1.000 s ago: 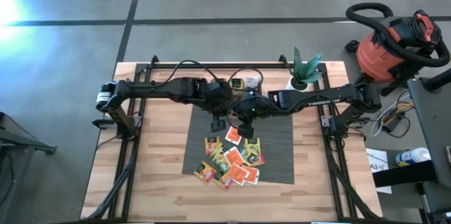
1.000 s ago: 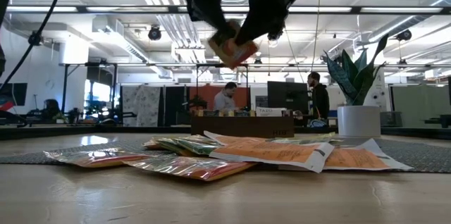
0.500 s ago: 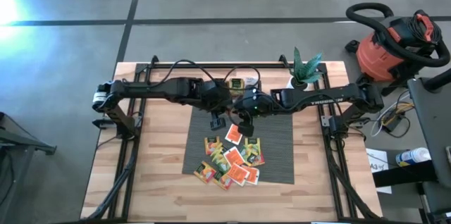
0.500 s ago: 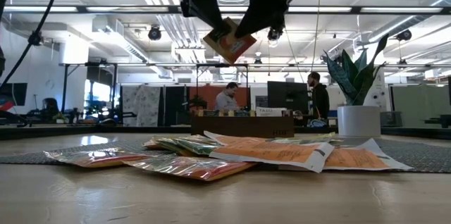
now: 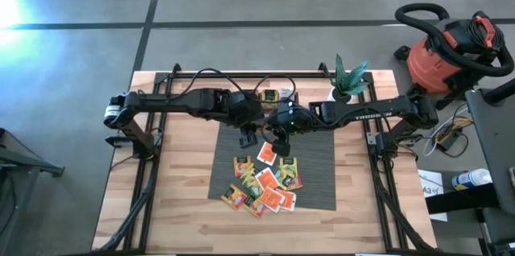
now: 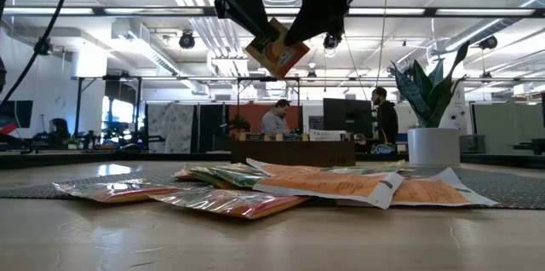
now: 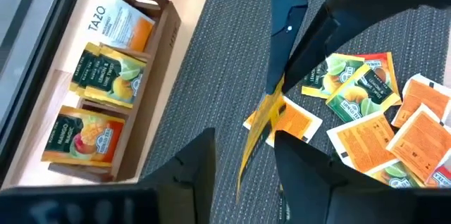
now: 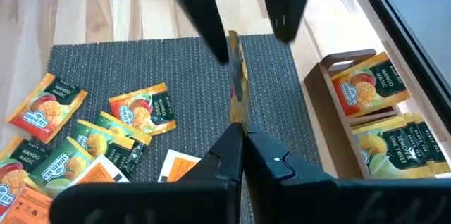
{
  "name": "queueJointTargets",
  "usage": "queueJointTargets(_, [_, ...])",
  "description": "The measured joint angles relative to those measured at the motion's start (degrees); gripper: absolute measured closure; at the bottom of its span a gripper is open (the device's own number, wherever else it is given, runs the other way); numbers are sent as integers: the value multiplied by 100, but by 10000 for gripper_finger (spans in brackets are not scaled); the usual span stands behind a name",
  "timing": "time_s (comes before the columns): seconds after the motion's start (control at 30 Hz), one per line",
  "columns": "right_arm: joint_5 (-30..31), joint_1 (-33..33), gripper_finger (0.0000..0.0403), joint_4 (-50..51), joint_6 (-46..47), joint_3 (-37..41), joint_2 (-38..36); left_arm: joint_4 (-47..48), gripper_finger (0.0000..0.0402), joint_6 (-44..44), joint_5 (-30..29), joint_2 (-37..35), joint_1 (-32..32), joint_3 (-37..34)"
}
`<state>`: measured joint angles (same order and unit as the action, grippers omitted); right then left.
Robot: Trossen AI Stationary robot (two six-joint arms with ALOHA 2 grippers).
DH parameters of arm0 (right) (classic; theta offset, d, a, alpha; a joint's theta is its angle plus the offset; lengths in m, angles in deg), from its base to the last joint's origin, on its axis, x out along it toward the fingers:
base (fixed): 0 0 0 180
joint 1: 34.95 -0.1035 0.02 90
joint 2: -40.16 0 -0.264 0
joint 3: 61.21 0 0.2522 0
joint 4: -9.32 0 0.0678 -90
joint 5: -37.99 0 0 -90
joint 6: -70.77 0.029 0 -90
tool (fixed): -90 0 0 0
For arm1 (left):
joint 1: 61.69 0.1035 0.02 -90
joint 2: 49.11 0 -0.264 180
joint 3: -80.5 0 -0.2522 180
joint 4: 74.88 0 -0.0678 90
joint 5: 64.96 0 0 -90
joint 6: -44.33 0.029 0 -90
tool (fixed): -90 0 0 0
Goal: Pick & Place Tea
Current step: Put the orange tea bag into the left section of the wooden organizer
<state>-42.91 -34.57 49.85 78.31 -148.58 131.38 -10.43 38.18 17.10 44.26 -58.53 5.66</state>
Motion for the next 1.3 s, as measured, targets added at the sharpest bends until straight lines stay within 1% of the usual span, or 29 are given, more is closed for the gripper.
queueJointTargets(0.17, [-7,-3,394,-12,172,124,-17,413,259,-248,-341,-388,2,-96])
queueJointTargets(0.23, [-3,-13,394,-148,259,225,-62,371,259,-451,-467,-661,2,-337])
queueJointTargets(0.33, [105,-15,394,-481,415,385,-195,-97,259,-842,-518,-1199,0,-969])
queueJointTargets(0.43, [177,-9,394,-1027,612,598,-361,-1031,259,-1301,-518,-1862,-4,-1851])
queueJointTargets(0.5, [176,-9,394,-1579,767,793,-478,-1905,259,-1528,-519,-2347,-4,-2506])
queueJointTargets(0.63, [-35,56,394,-2592,1267,1208,-603,-3779,259,-1823,-520,-3186,-4,-3671])
queueJointTargets(0.77, [-63,87,394,-3339,1757,1541,-632,-4965,259,-1958,-476,-3687,-3,-4471])
queueJointTargets(0.87, [-92,98,394,-3705,2164,1678,-647,-5210,259,-2116,-420,-3856,-4,-4810])
queueJointTargets(1.0, [-226,104,394,-4072,2344,1721,-624,-5398,259,-2499,-348,-3865,-4,-5048])
queueJointTargets(1.13, [-317,103,394,-4117,2398,1630,-610,-5427,259,-2565,-346,-3725,-4,-5066])
queueJointTargets(1.3, [-315,109,394,-4132,2383,1584,-610,-5792,259,-2542,-345,-3575,-4,-5066])
